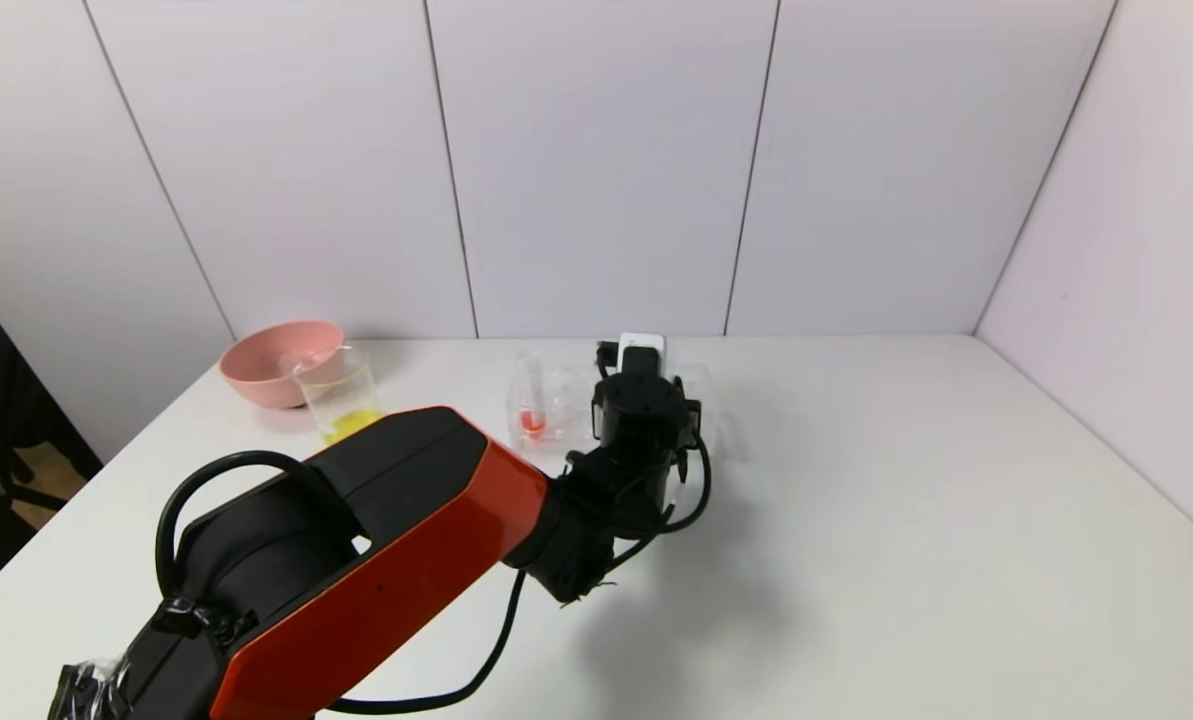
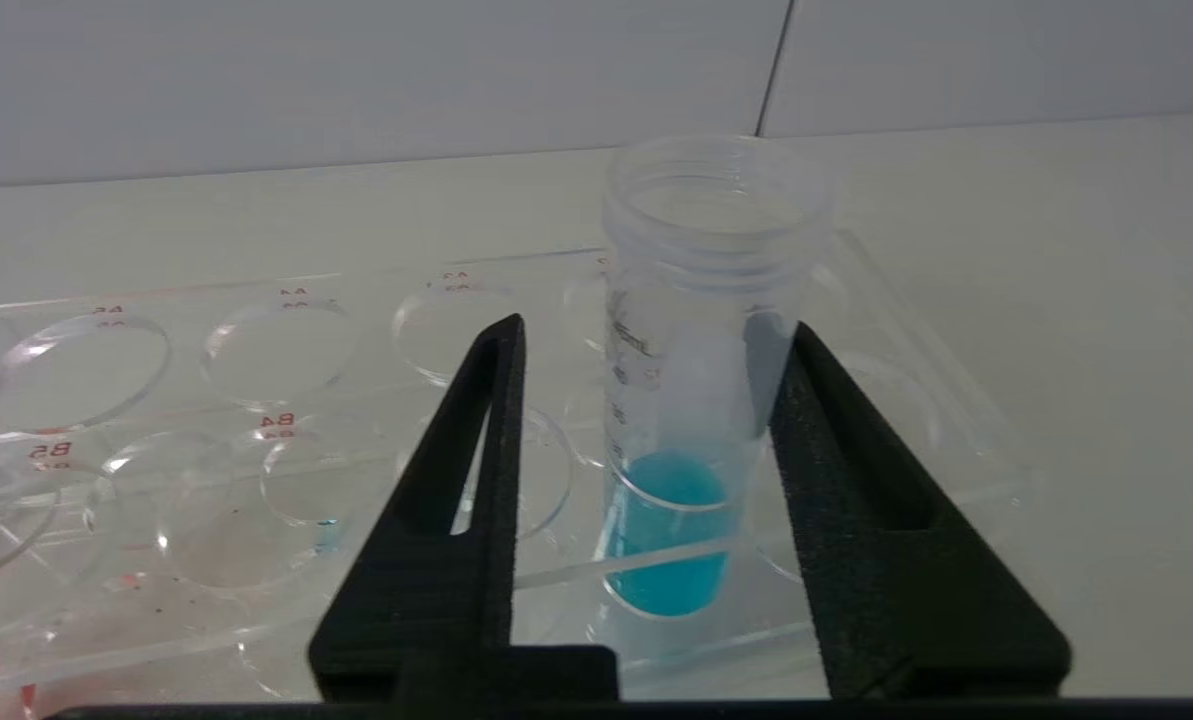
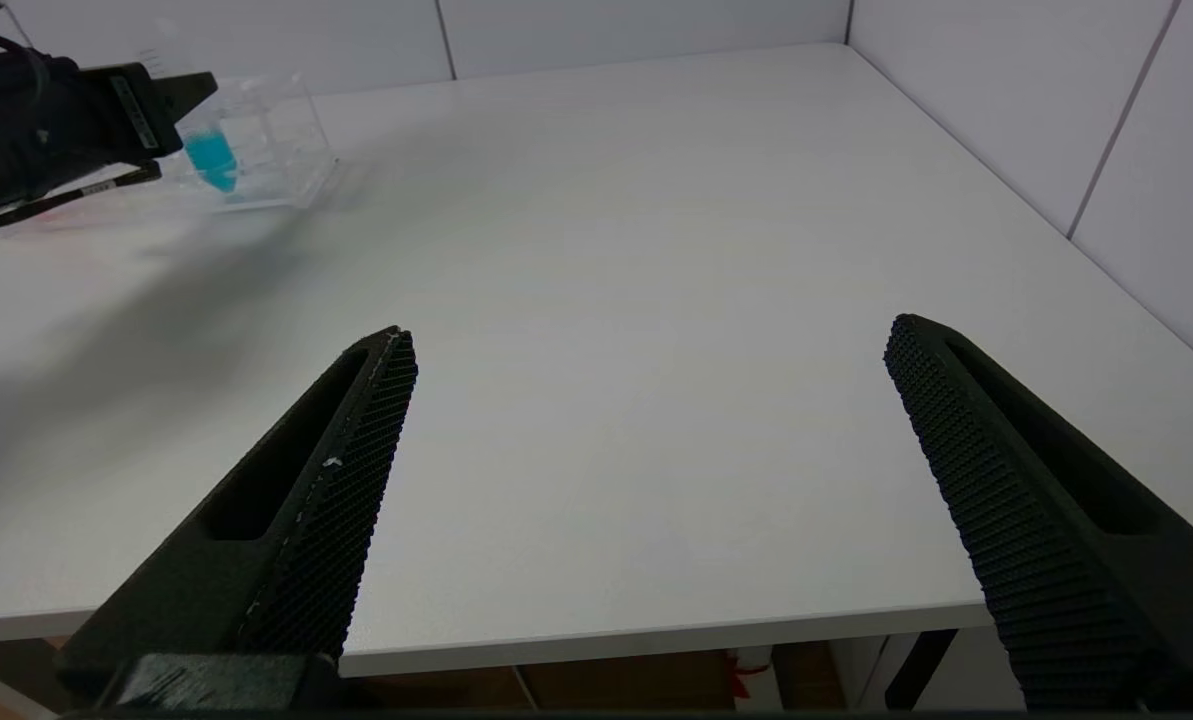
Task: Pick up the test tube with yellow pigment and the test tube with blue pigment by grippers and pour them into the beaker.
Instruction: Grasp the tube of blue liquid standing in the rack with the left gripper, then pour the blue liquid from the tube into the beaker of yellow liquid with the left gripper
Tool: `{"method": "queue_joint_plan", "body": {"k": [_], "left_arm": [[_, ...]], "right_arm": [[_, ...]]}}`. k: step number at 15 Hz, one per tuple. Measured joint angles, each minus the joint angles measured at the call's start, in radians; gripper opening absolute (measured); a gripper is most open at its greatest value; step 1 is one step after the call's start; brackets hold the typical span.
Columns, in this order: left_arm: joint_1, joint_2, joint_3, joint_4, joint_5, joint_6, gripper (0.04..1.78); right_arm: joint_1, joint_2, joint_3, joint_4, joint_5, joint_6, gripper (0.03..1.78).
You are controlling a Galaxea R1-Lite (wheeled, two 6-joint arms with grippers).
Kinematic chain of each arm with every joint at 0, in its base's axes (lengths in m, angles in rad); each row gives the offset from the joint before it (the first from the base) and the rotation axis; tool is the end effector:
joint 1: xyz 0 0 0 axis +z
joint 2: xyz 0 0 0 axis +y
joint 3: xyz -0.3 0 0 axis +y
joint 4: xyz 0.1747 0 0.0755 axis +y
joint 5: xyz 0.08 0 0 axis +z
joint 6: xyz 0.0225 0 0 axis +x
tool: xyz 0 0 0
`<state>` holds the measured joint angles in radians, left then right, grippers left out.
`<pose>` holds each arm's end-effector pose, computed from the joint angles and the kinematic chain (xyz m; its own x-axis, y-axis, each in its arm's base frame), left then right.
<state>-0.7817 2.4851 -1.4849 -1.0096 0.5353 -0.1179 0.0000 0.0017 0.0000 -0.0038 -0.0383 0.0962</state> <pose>0.3593 -0.3405 0.0778 0.9698 -0.2439 0.0081 0.2430 0.9623 -0.1224 -0.0227 -0.0009 0.0759 0.9993 -0.0383 0.0021 0.0379 0.9946 0.0961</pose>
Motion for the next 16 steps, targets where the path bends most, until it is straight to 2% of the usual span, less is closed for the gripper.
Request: {"method": "queue_joint_plan", "body": {"k": [1, 3, 16], "left_arm": [[0.000, 0.000, 0.001, 0.000, -0.001, 0.003, 0.57], [0.002, -0.001, 0.002, -0.001, -0.003, 0.033, 0.44], [0.010, -0.038, 0.000, 0.023, 0.011, 0.043, 0.44]], "right_arm": [[0.000, 0.000, 0.000, 0.000, 0.000, 0.000, 1.71], [0.000, 0.000, 0.000, 0.000, 0.000, 0.000, 1.71], [0.000, 0.000, 0.000, 0.000, 0.000, 0.000, 1.71]]}}
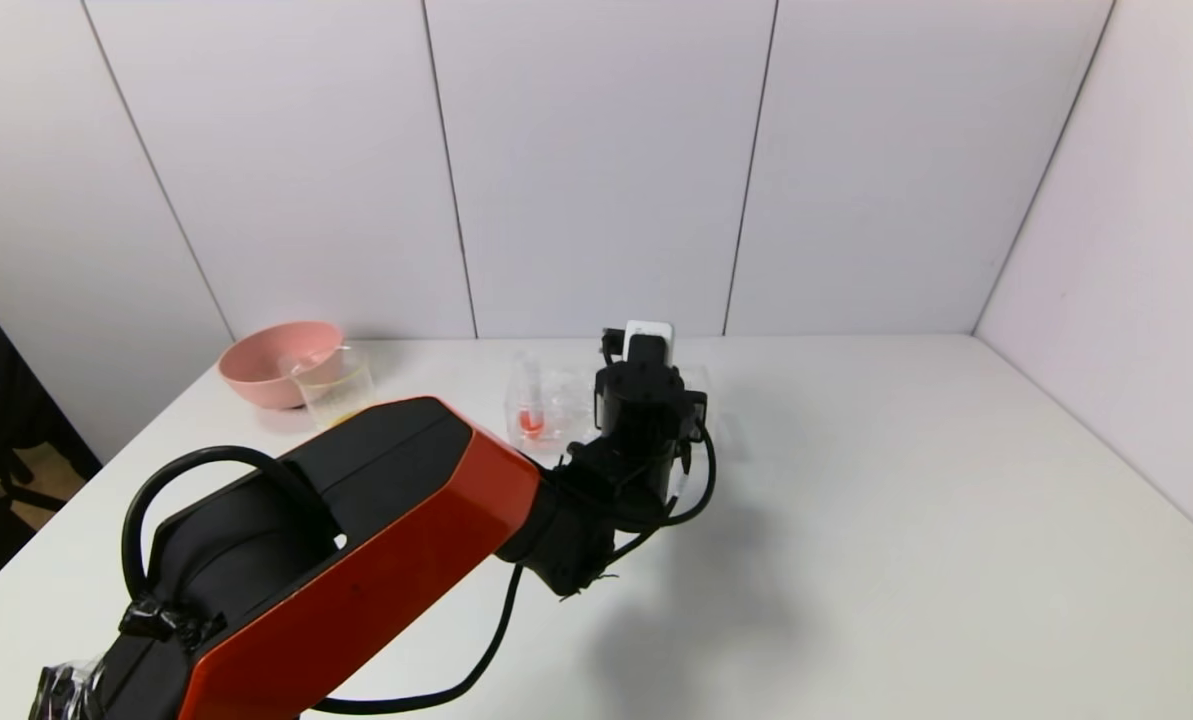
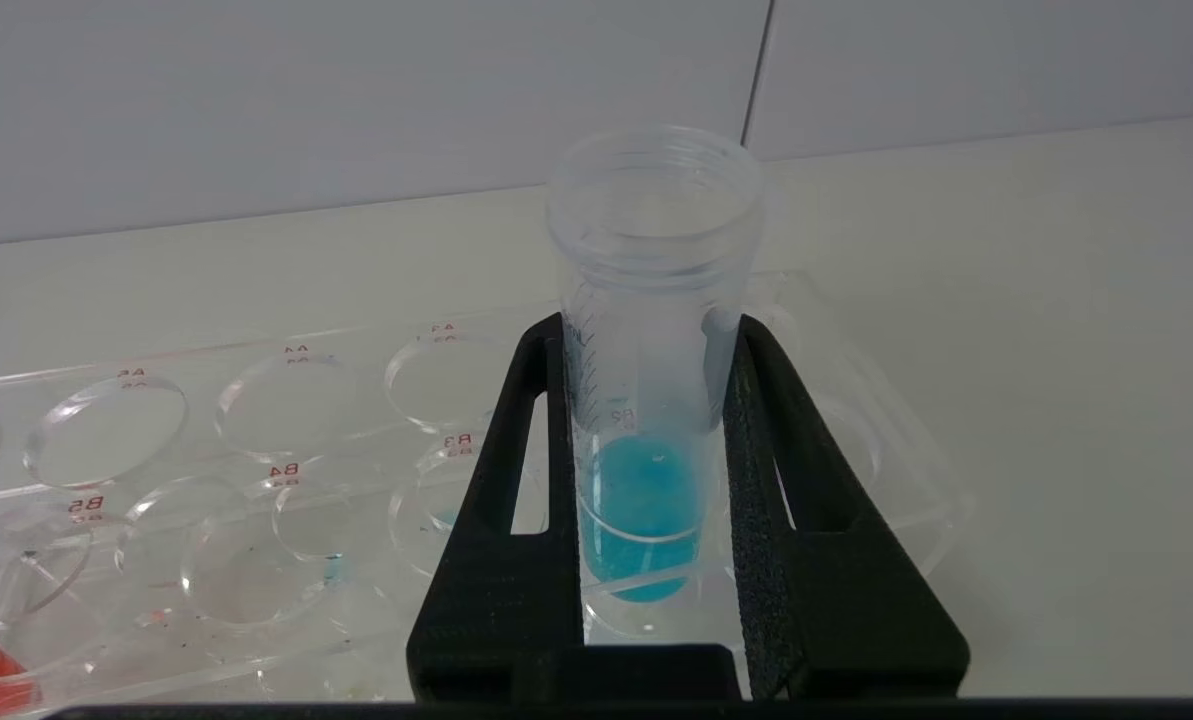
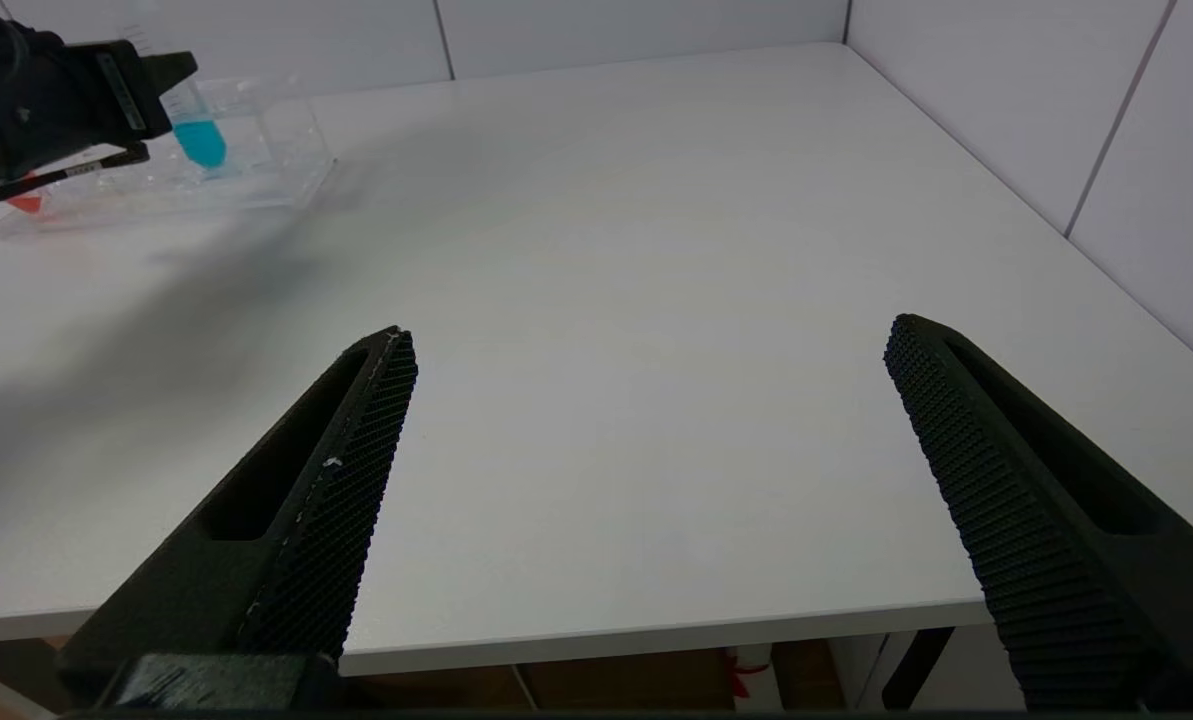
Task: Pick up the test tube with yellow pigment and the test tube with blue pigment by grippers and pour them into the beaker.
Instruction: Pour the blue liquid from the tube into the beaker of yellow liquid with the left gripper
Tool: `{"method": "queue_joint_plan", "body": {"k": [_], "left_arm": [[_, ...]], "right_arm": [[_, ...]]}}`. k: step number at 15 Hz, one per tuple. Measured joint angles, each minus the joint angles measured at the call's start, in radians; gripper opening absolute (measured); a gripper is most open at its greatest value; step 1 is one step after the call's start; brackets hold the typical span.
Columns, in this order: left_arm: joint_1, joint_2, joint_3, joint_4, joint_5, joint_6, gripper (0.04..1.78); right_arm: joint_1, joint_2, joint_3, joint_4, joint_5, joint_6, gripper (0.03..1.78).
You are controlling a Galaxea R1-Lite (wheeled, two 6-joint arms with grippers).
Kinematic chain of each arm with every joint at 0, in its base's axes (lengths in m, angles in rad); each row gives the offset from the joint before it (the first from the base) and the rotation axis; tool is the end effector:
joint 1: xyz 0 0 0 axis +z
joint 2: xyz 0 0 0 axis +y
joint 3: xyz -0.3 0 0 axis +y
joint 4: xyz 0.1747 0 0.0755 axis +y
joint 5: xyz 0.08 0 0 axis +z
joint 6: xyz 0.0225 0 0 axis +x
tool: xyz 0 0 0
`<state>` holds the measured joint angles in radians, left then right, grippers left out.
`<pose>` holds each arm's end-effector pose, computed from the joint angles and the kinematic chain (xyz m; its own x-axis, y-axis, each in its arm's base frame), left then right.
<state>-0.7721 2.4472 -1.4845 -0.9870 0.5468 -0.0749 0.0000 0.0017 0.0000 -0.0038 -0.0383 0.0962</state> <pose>0.3603 -0.3345 0.0941 0.9745 -0.2232 0.0208 0.2242 0.9706 -0.0874 -0.0227 -0.0009 0.0759 0.9993 -0.0383 0.0021 0.0379 0.9946 0.0961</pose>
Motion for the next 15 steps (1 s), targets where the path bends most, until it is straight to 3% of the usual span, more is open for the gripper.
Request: {"method": "queue_joint_plan", "body": {"k": [15], "left_arm": [[-0.038, -0.163, 0.000, 0.147, 0.024, 0.001, 0.44]], "right_arm": [[0.000, 0.000, 0.000, 0.000, 0.000, 0.000, 1.71]]}}
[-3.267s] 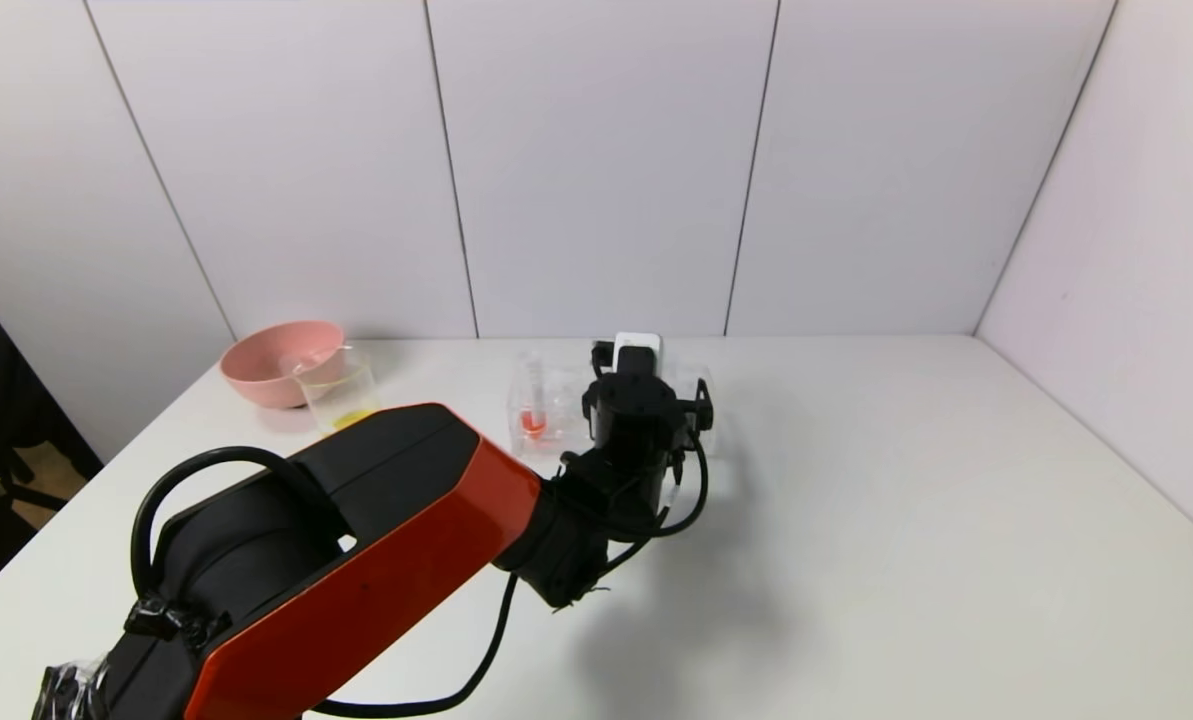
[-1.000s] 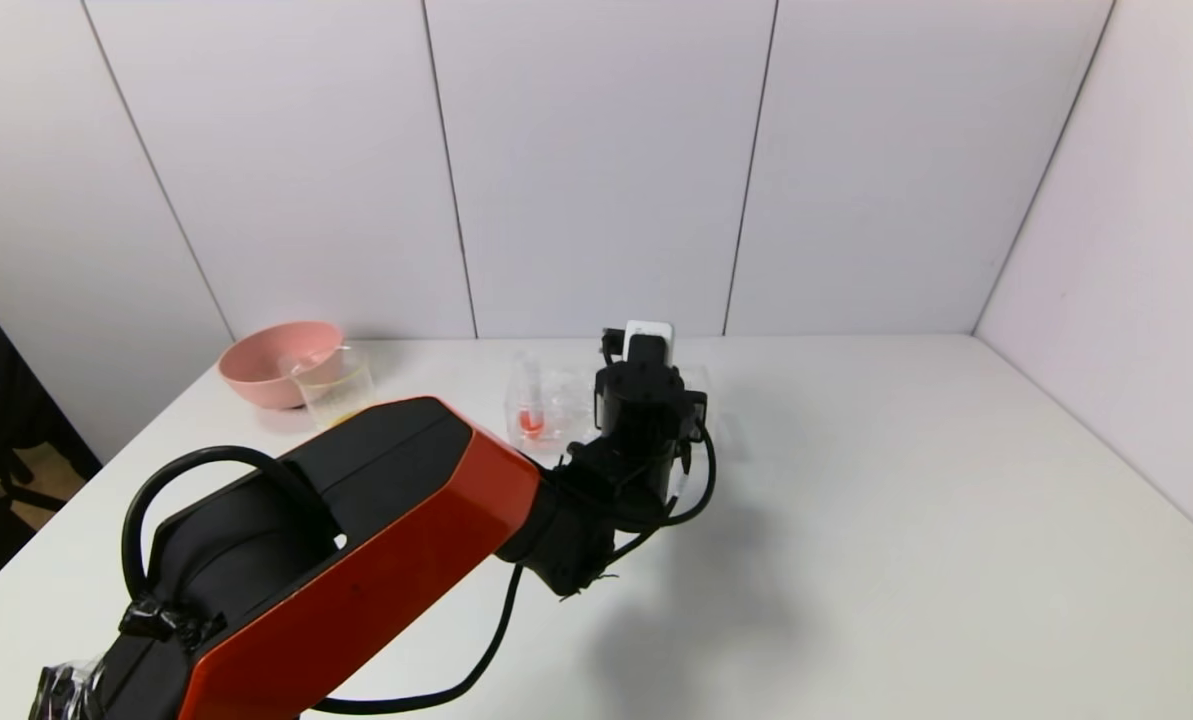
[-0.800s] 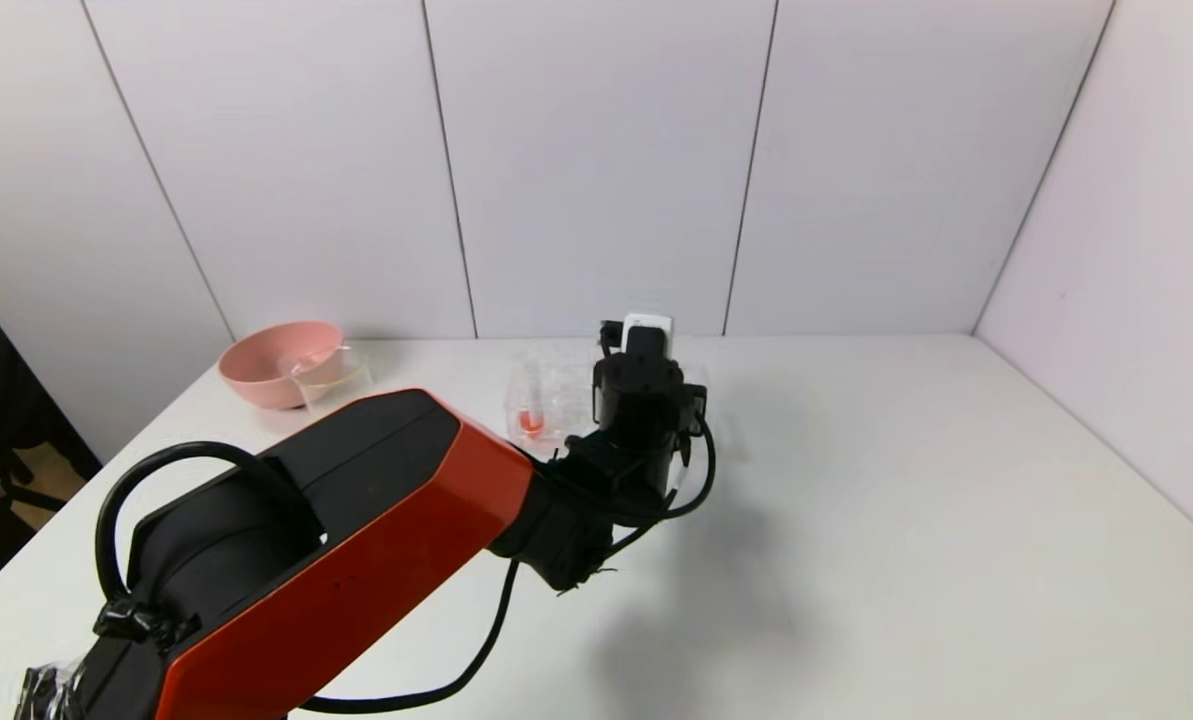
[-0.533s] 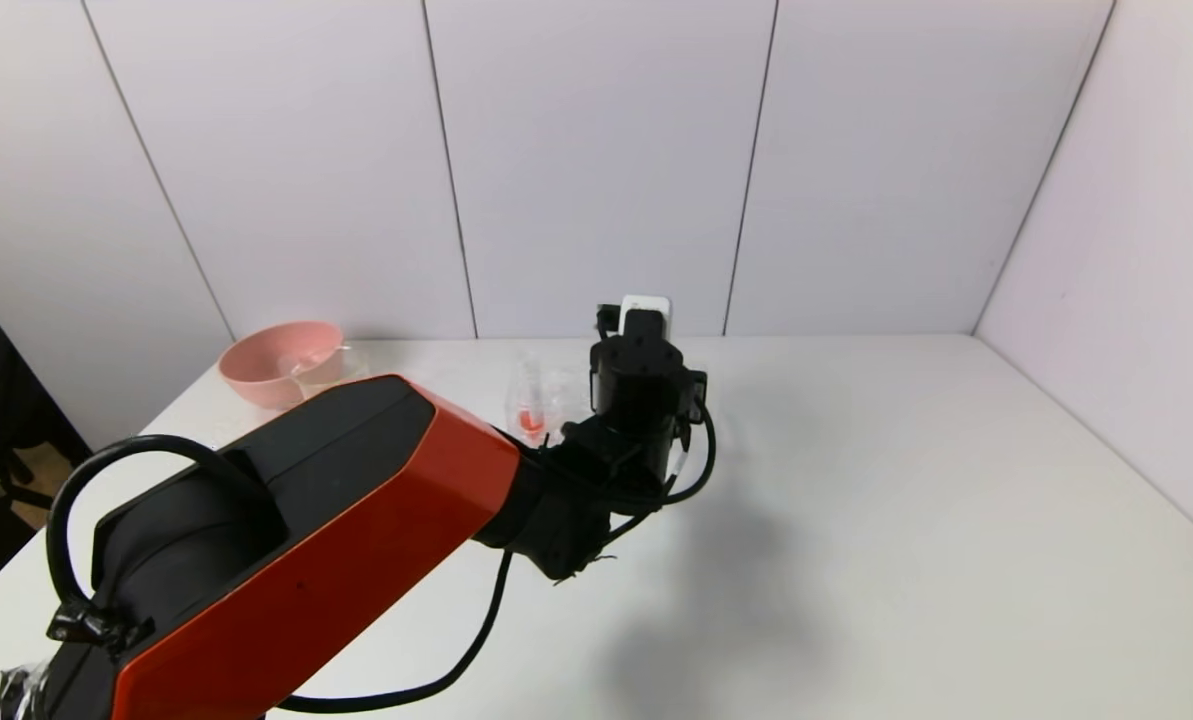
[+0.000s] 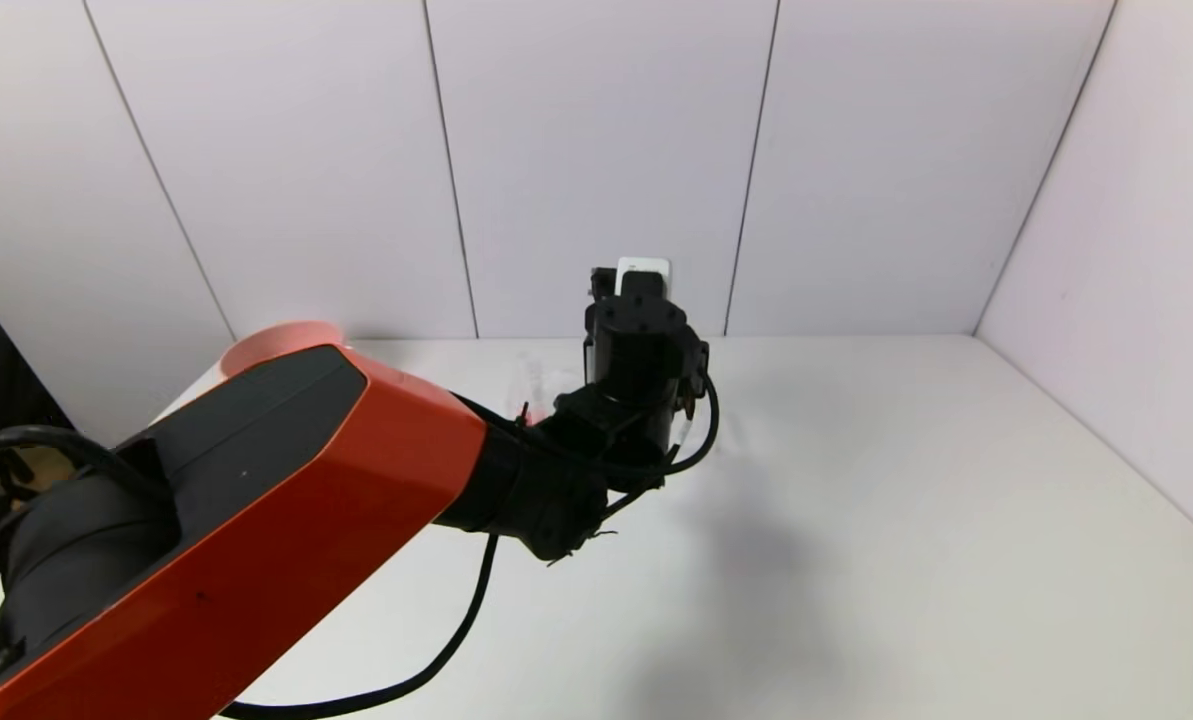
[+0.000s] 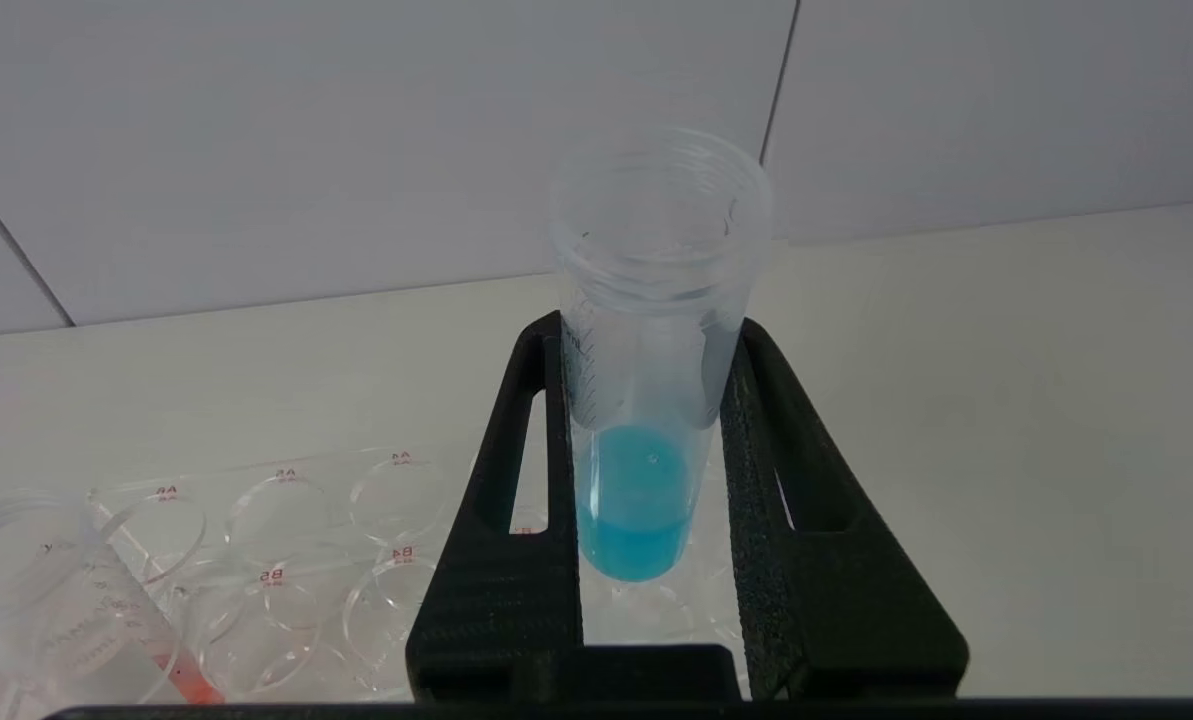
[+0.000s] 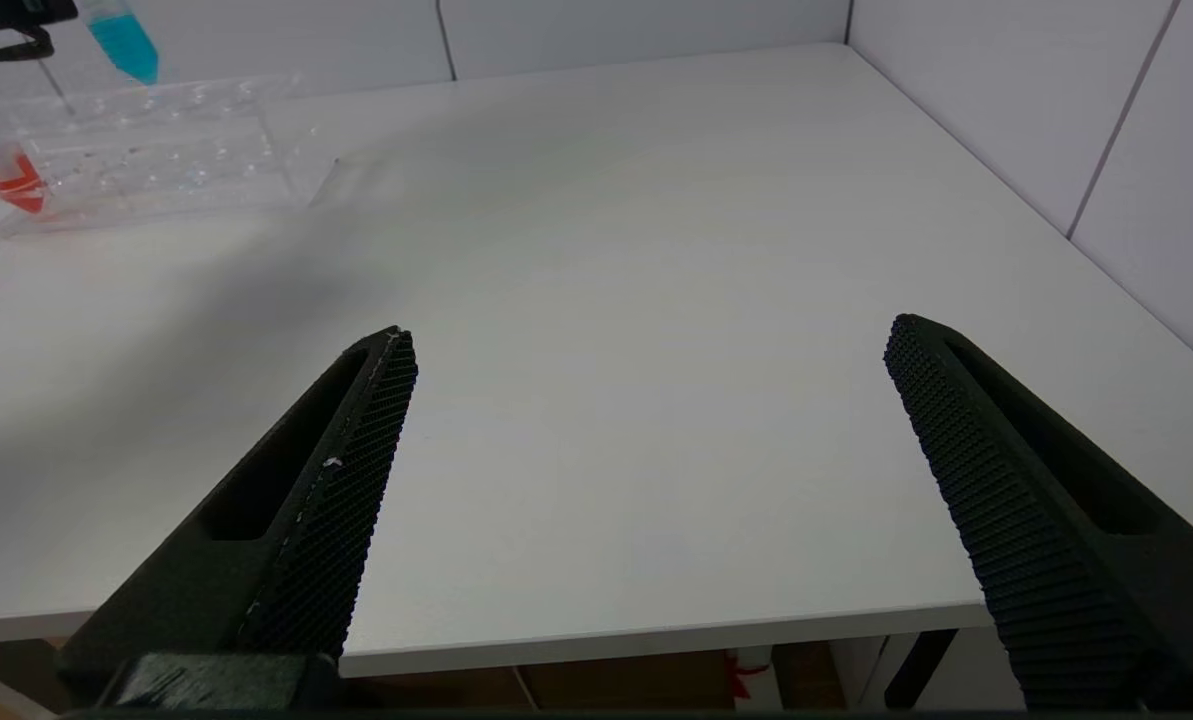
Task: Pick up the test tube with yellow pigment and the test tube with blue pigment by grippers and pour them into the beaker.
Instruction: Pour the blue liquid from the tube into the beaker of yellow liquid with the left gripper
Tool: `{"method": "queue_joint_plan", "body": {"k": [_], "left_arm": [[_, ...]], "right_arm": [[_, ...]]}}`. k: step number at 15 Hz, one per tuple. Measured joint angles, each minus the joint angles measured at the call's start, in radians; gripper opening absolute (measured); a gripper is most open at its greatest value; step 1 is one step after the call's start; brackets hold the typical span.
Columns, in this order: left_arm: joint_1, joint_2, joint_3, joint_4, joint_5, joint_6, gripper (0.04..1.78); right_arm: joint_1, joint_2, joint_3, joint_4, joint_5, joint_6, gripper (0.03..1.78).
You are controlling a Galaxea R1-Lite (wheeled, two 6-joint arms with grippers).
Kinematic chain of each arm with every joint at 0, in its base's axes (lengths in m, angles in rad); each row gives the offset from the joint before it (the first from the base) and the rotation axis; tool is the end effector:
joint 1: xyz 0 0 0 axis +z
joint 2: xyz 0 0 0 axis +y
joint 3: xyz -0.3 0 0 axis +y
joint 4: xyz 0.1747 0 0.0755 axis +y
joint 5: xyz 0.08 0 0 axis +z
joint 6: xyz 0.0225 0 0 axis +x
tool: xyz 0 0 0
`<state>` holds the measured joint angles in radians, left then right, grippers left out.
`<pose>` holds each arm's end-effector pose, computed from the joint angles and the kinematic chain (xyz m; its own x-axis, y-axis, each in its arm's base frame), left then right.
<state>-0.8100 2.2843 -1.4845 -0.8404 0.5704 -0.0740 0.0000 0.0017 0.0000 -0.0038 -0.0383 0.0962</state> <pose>0.3336 -0.3328 0.1582 0.9710 -0.2368 0.0342 0.2390 0.9663 -0.0957 -0.0227 -0.0009 0.0759 0.9993 -0.0383 0.0021 0.0379 0.9946 0.0961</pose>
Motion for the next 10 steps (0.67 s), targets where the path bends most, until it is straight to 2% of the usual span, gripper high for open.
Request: {"method": "queue_joint_plan", "body": {"k": [10], "left_arm": [[0.001, -0.169, 0.061, 0.148, 0.019, 0.001, 0.44]], "right_arm": [[0.000, 0.000, 0.000, 0.000, 0.000, 0.000, 1.71]]}}
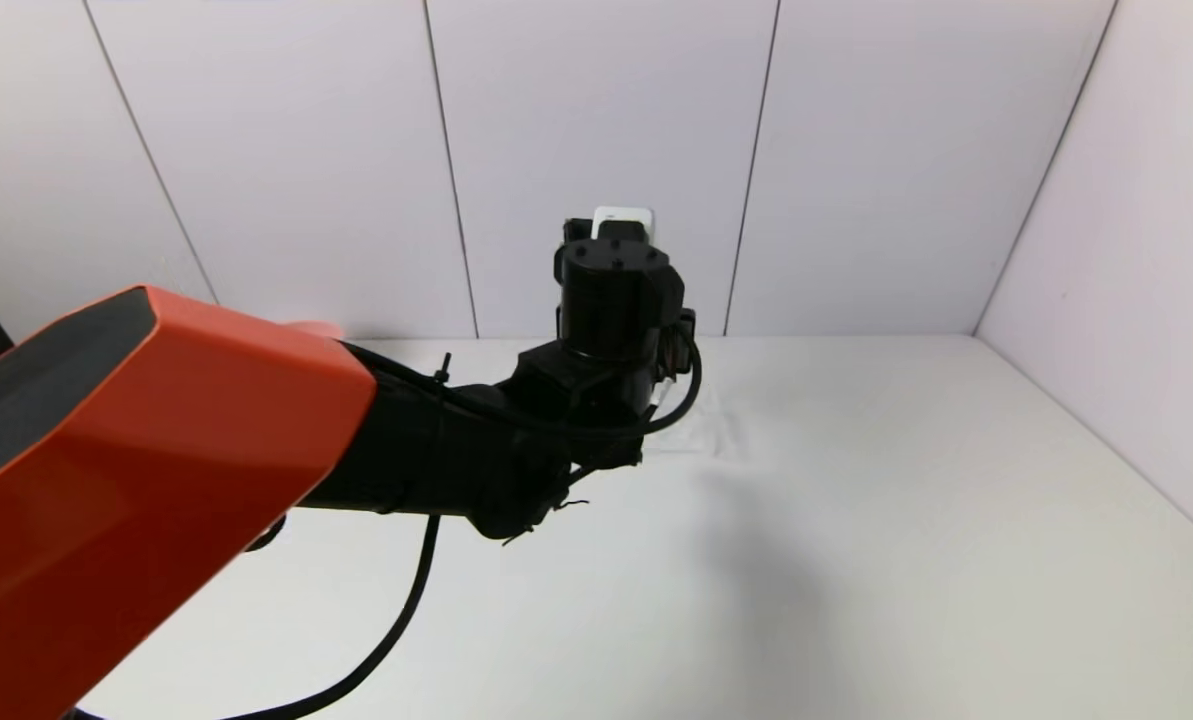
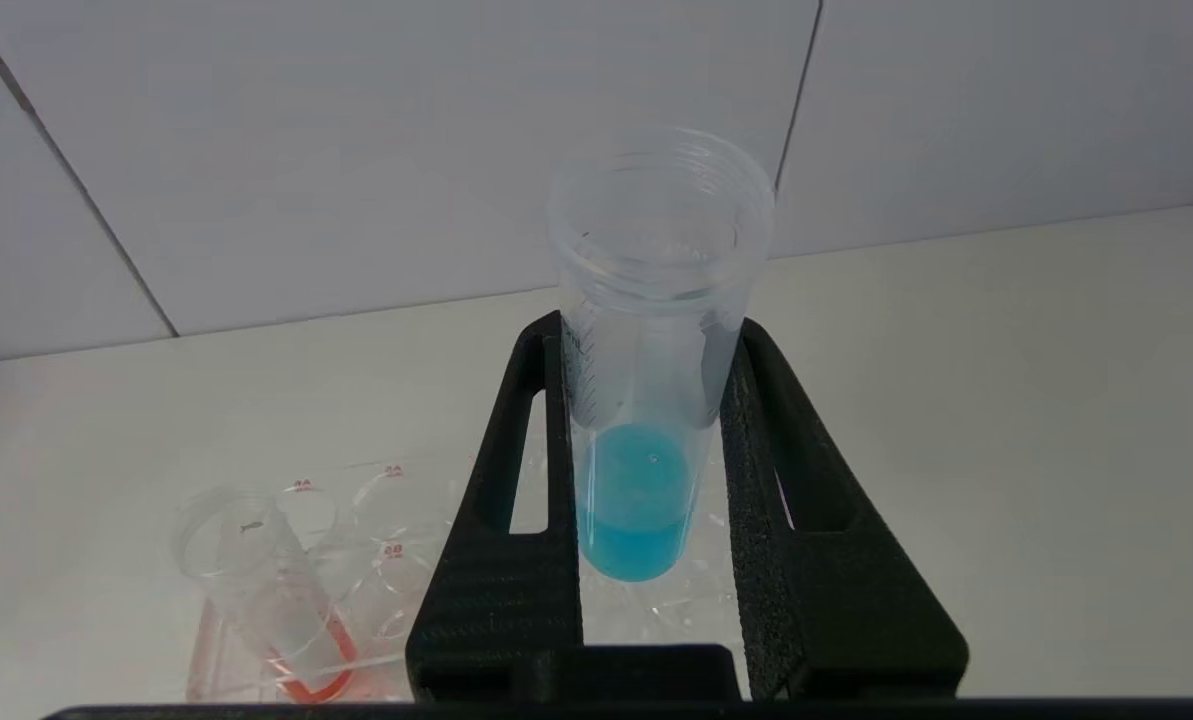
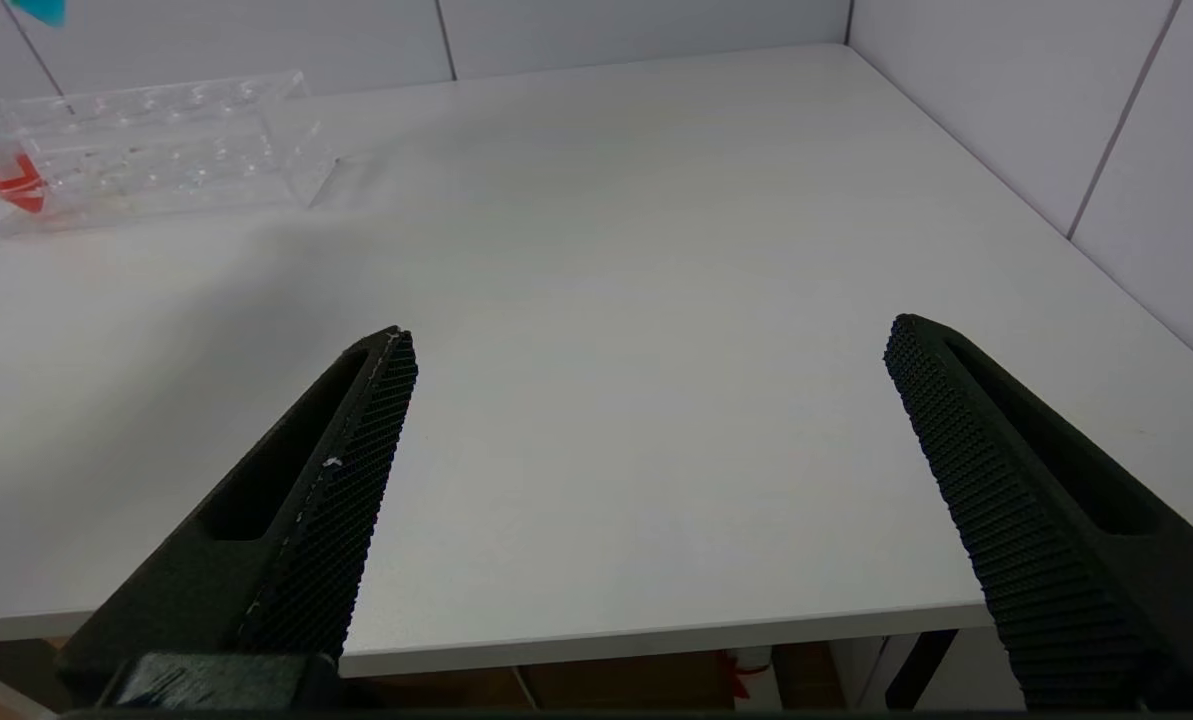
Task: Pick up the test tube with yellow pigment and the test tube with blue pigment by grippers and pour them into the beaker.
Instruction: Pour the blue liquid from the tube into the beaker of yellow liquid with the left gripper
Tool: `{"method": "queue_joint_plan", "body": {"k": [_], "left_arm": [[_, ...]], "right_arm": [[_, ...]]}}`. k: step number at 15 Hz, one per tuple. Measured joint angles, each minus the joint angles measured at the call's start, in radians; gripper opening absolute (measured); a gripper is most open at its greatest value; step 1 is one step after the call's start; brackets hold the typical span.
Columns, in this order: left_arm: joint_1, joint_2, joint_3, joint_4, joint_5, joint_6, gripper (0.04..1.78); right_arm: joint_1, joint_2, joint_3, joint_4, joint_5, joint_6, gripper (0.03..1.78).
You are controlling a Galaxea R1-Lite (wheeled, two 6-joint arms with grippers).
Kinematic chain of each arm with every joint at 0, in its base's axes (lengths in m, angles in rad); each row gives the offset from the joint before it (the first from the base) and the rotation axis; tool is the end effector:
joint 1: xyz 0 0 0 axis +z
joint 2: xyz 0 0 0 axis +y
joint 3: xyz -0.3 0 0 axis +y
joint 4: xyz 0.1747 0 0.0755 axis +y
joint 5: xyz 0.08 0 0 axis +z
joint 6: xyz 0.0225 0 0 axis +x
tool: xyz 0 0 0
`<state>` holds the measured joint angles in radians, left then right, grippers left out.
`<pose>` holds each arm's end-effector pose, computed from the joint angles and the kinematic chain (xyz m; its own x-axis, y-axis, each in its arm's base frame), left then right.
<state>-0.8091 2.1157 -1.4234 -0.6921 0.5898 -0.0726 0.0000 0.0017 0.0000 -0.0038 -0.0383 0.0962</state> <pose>0.3106 -0.3075 0.2031 0.9760 -0.2175 -0.0002 0.2170 0.9735 -0.0724 -0.0227 -0.0009 0.0759 0.9993 -0.0383 0.0021 0.0379 0.9946 0.0961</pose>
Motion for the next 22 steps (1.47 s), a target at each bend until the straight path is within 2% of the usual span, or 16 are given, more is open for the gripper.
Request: {"method": "queue_joint_plan", "body": {"k": [4, 9, 15, 22], "left_arm": [[0.088, -0.088, 0.011, 0.065, -0.015, 0.004, 0.44], [0.251, -0.166, 0.012, 0.111, -0.070, 0.005, 0.44], [0.459, -0.209, 0.044, 0.133, -0.180, -0.005, 0.44], [0.714, -0.269, 0.184, 0.121, -0.337, -0.013, 0.44]], "right_arm": [[0.000, 0.000, 0.000, 0.000, 0.000, 0.000, 1.71], [0.000, 0.000, 0.000, 0.000, 0.000, 0.000, 1.71], [0.000, 0.000, 0.000, 0.000, 0.000, 0.000, 1.71], [0.000, 0.000, 0.000, 0.000, 0.000, 0.000, 1.71]]}}
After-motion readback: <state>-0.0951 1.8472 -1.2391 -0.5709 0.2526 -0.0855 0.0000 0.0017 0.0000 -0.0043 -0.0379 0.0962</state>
